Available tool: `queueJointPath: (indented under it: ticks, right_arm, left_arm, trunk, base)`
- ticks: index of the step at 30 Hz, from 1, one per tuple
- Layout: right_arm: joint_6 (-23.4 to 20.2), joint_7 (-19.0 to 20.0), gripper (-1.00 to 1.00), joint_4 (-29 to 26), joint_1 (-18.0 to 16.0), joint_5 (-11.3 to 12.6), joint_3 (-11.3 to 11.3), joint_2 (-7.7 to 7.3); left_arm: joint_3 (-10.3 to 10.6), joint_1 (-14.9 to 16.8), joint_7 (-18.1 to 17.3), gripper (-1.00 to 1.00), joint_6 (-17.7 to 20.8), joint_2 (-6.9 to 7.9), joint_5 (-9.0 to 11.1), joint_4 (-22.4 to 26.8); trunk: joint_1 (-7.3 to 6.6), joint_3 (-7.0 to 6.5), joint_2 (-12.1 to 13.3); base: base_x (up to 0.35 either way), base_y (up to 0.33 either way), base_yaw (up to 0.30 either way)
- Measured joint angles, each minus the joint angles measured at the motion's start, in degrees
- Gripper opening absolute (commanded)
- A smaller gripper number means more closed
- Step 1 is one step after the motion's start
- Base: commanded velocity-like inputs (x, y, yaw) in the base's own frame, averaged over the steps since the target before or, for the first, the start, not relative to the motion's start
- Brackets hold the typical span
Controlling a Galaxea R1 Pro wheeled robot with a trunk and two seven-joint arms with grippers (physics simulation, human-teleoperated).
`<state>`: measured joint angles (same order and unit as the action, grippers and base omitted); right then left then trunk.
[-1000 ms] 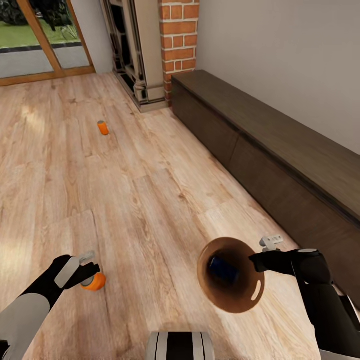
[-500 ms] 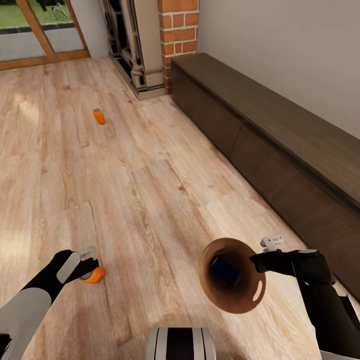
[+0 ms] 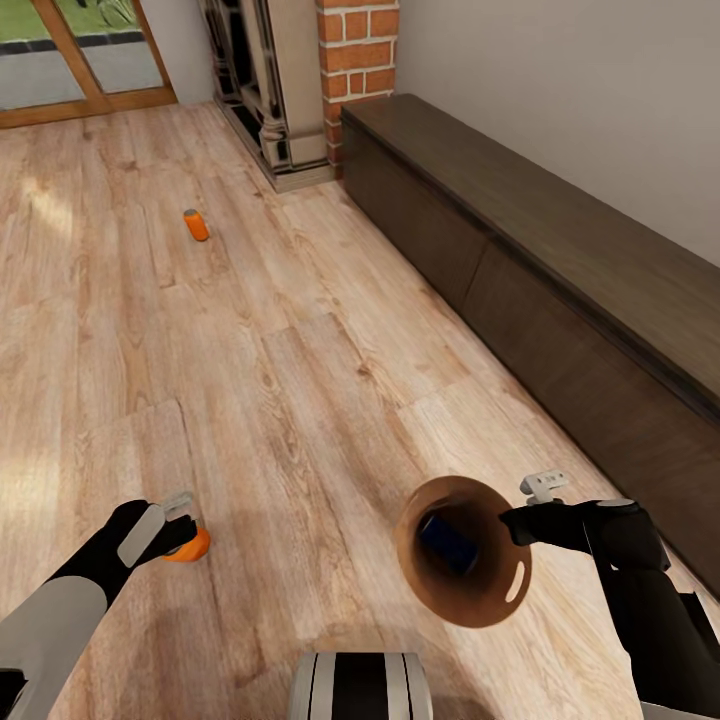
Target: Put the three can of soda from the living room inside the tash can in the kitchen.
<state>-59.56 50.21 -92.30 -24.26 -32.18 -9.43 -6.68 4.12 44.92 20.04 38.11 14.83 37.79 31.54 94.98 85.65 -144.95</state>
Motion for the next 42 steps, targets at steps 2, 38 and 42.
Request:
queueJointPath:
  ticks: [2, 38, 42]
  right_arm:
    - [0.0, 0.0, -1.0, 0.0, 0.0, 0.0, 0.0, 0.0]
    - [0.0, -0.3, -1.0, 1.4, -2.6, -0.3, 0.0, 0.0]
    - [-0.2, -1.5, -1.0, 6.9, -5.5, 0.0, -1.6, 0.04]
  left_arm:
    - [0.0, 0.0, 0.0, -1.0, 0.0, 0.01, 0.2, 0.0]
    - [-0.9, -15.9, 0.7, -1.0, 14.7, -3.75, 11.2, 55.1]
    - [2.0, -16.2, -2.2, -1.0, 17.6, -8.26, 19.2, 59.5]
  trunk:
    - [0.0, 0.0, 0.0]
    - [-0.01, 0.0, 0.0]
    - [0.0, 0.0, 0.0]
  base:
    - [0.0, 0.0, 0.0]
    - [0.0, 0.0, 0.0]
    - [0.0, 0.0, 0.0]
